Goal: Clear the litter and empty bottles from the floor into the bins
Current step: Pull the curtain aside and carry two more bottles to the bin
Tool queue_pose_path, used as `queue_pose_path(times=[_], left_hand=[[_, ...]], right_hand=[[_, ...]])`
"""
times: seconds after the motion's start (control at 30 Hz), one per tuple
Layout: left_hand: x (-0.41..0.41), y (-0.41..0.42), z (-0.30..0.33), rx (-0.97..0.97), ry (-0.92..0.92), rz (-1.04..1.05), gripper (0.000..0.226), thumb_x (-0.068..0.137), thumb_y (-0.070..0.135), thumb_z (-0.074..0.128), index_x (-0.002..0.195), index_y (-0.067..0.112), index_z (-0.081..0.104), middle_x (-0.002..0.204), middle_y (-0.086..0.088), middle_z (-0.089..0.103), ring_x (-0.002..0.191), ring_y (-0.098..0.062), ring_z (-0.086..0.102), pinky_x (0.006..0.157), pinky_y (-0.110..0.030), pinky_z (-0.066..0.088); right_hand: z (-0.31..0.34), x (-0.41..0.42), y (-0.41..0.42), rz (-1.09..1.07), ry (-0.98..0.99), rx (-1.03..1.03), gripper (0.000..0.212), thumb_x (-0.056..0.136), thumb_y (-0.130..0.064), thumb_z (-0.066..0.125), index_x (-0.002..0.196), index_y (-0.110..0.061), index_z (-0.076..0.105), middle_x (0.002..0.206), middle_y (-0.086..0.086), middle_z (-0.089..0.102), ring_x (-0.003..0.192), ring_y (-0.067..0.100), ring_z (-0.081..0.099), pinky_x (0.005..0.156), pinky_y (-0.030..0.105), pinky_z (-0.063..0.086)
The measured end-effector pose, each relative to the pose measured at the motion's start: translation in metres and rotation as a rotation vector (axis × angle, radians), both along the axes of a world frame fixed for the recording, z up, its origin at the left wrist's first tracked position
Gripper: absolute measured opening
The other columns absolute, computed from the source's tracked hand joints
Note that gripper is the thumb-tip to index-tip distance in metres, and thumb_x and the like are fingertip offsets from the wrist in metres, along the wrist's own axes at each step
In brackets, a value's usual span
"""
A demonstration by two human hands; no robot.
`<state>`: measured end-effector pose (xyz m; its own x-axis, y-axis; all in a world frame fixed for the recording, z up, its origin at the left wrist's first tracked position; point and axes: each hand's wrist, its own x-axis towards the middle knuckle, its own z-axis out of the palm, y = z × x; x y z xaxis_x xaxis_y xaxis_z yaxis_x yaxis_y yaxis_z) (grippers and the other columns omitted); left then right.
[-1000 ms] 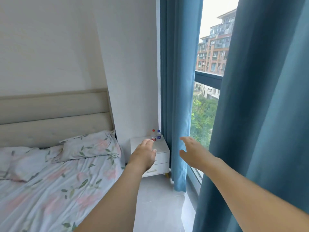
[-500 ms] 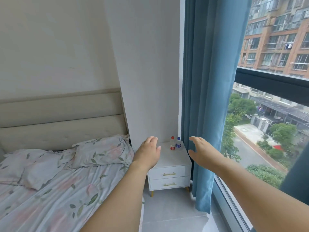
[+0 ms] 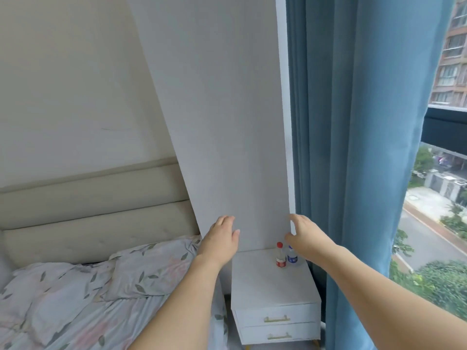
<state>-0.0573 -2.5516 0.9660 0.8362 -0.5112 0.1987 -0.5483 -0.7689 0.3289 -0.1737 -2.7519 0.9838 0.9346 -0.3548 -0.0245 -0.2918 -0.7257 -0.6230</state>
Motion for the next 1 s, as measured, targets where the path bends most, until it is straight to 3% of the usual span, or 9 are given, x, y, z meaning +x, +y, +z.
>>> queue_pose_path(times=[0.13, 0.23, 0.37, 0.53, 0.7, 0.87, 1.0], left_hand=[[0.052, -0.029, -0.016, -0.009, 0.068, 0.040, 0.044, 0.102, 0.025, 0.042, 0.144, 0.010, 0.038, 0.151, -0.004, 0.036, 0.136, -0.022, 0.040, 0.111, -0.033, 0.033], [0.092, -0.062, -0.031, -0.058, 0.106, 0.061, 0.045, 0.102, 0.025, 0.041, 0.145, 0.011, 0.038, 0.152, -0.002, 0.035, 0.137, -0.019, 0.039, 0.111, -0.030, 0.032], [0.151, -0.101, -0.062, 0.019, 0.151, 0.026, 0.045, 0.103, 0.030, 0.040, 0.145, 0.014, 0.037, 0.153, 0.003, 0.034, 0.134, -0.018, 0.041, 0.108, -0.031, 0.036], [0.234, -0.148, -0.109, 0.114, 0.223, -0.027, 0.045, 0.103, 0.030, 0.040, 0.146, 0.015, 0.037, 0.152, 0.006, 0.033, 0.131, -0.018, 0.044, 0.102, -0.030, 0.040], [0.307, -0.208, -0.163, 0.131, 0.308, -0.058, 0.044, 0.101, 0.029, 0.043, 0.144, 0.016, 0.039, 0.149, 0.005, 0.036, 0.124, -0.018, 0.049, 0.098, -0.032, 0.044], [0.347, -0.263, -0.235, 0.205, 0.451, -0.108, 0.048, 0.101, 0.031, 0.045, 0.147, 0.018, 0.036, 0.151, 0.005, 0.036, 0.130, -0.018, 0.047, 0.103, -0.031, 0.041], [0.370, -0.298, -0.315, 0.223, 0.542, -0.128, 0.054, 0.099, 0.034, 0.049, 0.149, 0.020, 0.033, 0.153, 0.006, 0.035, 0.130, -0.018, 0.047, 0.104, -0.031, 0.042]], right_hand=[[-0.024, 0.047, -0.033, 0.005, 0.057, 0.067, 0.056, 0.096, -0.018, 0.041, 0.150, -0.018, 0.025, 0.150, 0.000, 0.032, 0.119, 0.029, 0.057, 0.092, 0.032, 0.047], [-0.049, 0.085, -0.065, -0.031, 0.108, 0.110, 0.052, 0.096, -0.015, 0.041, 0.147, -0.017, 0.030, 0.149, 0.002, 0.034, 0.113, 0.029, 0.061, 0.086, 0.028, 0.048], [-0.084, 0.144, -0.104, -0.064, 0.167, 0.140, 0.040, 0.096, -0.017, 0.046, 0.134, -0.008, 0.041, 0.140, 0.008, 0.043, 0.119, 0.029, 0.055, 0.098, 0.039, 0.045], [-0.134, 0.225, -0.152, -0.077, 0.234, 0.123, 0.039, 0.094, -0.024, 0.048, 0.132, -0.022, 0.042, 0.135, -0.002, 0.048, 0.107, 0.019, 0.055, 0.089, 0.036, 0.051], [-0.185, 0.297, -0.195, -0.114, 0.328, 0.128, 0.046, 0.096, -0.021, 0.048, 0.141, -0.020, 0.036, 0.142, 0.001, 0.042, 0.119, 0.022, 0.051, 0.089, 0.030, 0.050], [-0.259, 0.349, -0.234, -0.124, 0.412, 0.186, 0.035, 0.089, -0.021, 0.051, 0.123, -0.023, 0.048, 0.121, -0.003, 0.054, 0.100, 0.018, 0.056, 0.084, 0.037, 0.056], [-0.331, 0.380, -0.254, -0.126, 0.490, 0.171, 0.037, 0.094, -0.019, 0.048, 0.130, -0.019, 0.045, 0.129, 0.000, 0.050, 0.110, 0.019, 0.053, 0.092, 0.033, 0.051]])
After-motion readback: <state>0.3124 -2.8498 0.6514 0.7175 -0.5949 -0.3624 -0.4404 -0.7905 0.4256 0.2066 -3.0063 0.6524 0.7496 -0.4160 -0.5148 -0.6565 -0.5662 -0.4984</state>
